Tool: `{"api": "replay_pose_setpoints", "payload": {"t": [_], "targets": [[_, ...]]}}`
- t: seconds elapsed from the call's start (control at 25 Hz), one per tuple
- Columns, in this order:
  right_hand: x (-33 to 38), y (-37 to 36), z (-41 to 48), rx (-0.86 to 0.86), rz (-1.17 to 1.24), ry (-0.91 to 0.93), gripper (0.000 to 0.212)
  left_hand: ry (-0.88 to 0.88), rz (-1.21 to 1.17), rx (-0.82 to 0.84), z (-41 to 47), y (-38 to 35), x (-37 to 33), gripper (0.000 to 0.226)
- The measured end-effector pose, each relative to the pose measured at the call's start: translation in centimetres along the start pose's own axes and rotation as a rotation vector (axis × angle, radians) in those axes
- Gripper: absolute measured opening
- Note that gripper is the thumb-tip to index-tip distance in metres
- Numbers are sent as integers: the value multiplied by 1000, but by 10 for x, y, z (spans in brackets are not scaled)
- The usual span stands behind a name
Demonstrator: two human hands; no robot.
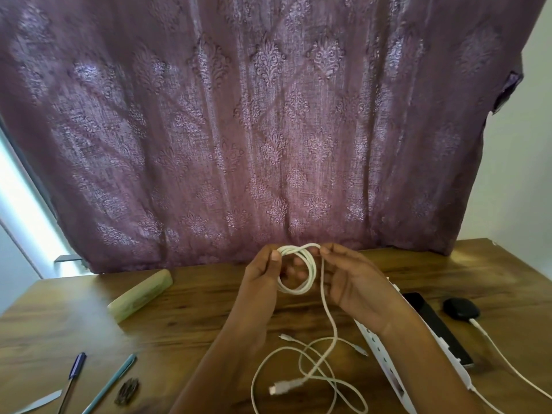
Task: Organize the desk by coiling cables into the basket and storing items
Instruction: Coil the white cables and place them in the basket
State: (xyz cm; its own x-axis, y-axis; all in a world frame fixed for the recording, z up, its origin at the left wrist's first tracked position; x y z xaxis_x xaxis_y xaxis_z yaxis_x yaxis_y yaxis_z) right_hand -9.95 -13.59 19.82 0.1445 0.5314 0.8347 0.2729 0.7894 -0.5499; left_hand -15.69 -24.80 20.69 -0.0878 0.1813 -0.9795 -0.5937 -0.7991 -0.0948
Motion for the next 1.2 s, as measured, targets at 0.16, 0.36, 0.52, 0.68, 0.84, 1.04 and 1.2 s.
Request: {"api": "replay_pose_setpoints", "payload": {"t": [0.16,0.36,0.52,0.68,0.84,1.04,1.2], "targets": [[2,0,3,-34,-1,27,13,1,260,85,6,7,0,21],[1,-1,5,-51,-158,-26,19,50,375,211,15,7,-9,22],[4,1,6,-77,-393,35,16,55,446,158,17,12,-12,26],[24,3,0,-282,-927,435,25,70,314,30,12,12,-6,22],[26,0,-4,-291,-1040,524,32,83,194,-98,8,11,0,17],[3,6,0,-153,-454,133,21,60,135,-209,8,20,-6,22],[4,6,-6,-173,-521,142,23,41,147,-205,6,21,-8,18]]}}
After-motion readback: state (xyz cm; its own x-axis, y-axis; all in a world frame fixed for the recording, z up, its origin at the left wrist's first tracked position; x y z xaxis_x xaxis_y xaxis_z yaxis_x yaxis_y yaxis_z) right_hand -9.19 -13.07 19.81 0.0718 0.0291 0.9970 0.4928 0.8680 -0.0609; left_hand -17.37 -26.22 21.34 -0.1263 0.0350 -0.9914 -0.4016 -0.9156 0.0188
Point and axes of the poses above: each hand's wrist, its own z-axis towards the middle knuckle, its own y-axis out of the back of the hand, x = y × z, the point moved 6 cm from there along z, towards the middle knuckle, and after that the axes turned 1 degree about -z, right-handed, at the moved point
